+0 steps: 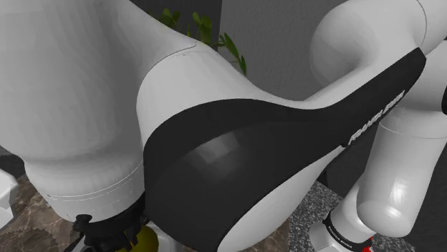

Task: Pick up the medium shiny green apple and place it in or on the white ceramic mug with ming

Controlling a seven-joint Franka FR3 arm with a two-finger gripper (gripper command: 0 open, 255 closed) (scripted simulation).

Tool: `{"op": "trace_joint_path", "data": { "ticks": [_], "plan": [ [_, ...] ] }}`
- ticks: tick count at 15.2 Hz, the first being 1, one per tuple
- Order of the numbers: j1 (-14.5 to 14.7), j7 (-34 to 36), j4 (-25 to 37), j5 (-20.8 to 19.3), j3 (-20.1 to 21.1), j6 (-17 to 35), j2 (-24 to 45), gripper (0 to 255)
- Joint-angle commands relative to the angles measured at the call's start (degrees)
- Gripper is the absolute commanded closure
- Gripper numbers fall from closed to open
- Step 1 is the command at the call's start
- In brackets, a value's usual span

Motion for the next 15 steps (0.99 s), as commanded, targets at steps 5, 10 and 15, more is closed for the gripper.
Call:
{"op": "trace_joint_path", "data": {
  "ticks": [5,10,15],
  "plan": [
    [0.00,0.59,-2.52,-0.73,-0.43,2.75,0.55,255],
    [0.00,0.59,-2.52,-0.73,-0.43,2.75,0.55,255],
    [0.00,0.59,-2.52,-0.74,-0.43,2.75,0.55,0]
  ]
}}
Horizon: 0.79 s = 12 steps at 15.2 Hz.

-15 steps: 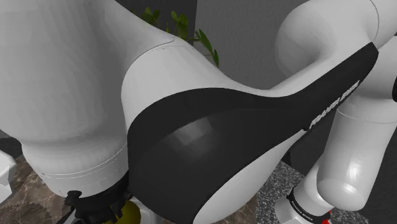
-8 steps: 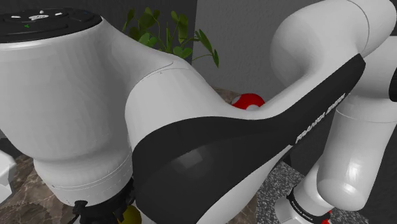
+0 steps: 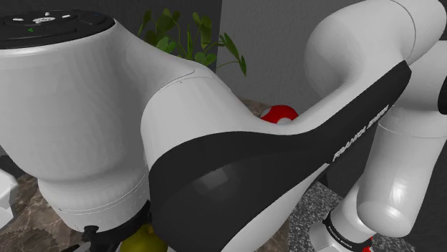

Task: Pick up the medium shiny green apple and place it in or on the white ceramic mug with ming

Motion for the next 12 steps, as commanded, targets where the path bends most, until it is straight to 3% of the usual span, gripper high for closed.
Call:
{"op": "trace_joint_path", "data": {
  "ticks": [1,5,12],
  "plan": [
    [0.00,0.00,0.00,0.00,0.00,0.00,0.00,0],
    [0.04,-1.28,6.12,1.75,1.07,-6.62,-1.44,0],
    [0.04,-1.28,6.12,1.76,1.07,-6.62,-1.44,0]
  ]
}}
